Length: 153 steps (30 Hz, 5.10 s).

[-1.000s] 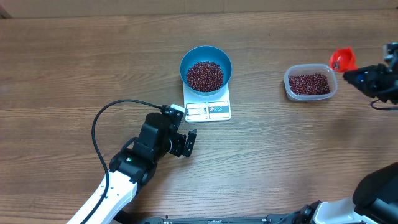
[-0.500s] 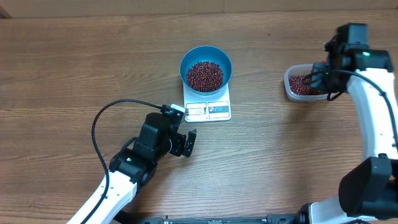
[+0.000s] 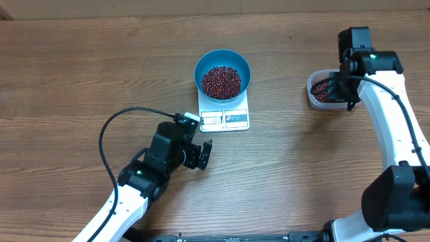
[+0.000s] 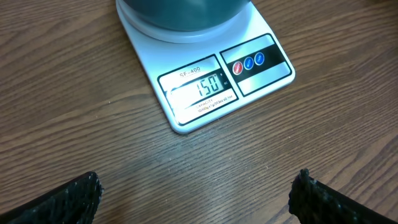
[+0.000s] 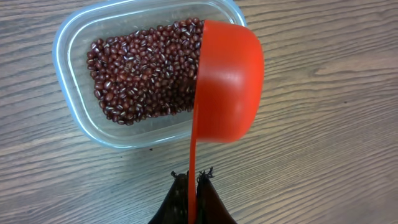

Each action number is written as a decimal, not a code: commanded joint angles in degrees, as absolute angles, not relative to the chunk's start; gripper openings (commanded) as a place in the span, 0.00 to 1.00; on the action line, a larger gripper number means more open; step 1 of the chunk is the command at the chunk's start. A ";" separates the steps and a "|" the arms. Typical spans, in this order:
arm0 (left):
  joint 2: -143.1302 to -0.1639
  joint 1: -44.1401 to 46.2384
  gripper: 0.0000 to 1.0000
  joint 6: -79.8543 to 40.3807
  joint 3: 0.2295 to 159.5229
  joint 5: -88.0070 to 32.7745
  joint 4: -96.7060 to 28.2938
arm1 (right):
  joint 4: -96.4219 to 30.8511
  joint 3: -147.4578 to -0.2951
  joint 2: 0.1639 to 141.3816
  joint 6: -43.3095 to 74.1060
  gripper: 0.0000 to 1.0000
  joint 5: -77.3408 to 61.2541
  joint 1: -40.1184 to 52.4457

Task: Scoop item into bowl and weigh 150g on scale

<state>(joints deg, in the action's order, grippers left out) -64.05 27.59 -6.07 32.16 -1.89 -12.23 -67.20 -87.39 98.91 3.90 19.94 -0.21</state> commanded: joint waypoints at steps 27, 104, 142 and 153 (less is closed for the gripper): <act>-64.40 27.35 1.00 -6.87 31.92 -1.48 -12.19 | -46.63 -72.25 98.83 25.87 0.64 -30.96 -17.28; -64.40 27.35 1.00 -6.87 31.92 -1.48 -12.19 | -51.40 -55.51 33.78 3.99 1.00 -9.82 -7.66; -64.40 27.35 0.99 -6.87 31.92 -1.48 -12.19 | -4.86 -3.05 0.71 4.01 1.00 -3.03 3.01; -64.40 27.35 1.00 -6.87 31.92 -1.48 -12.19 | -4.56 -0.45 0.12 4.21 1.00 -3.03 4.16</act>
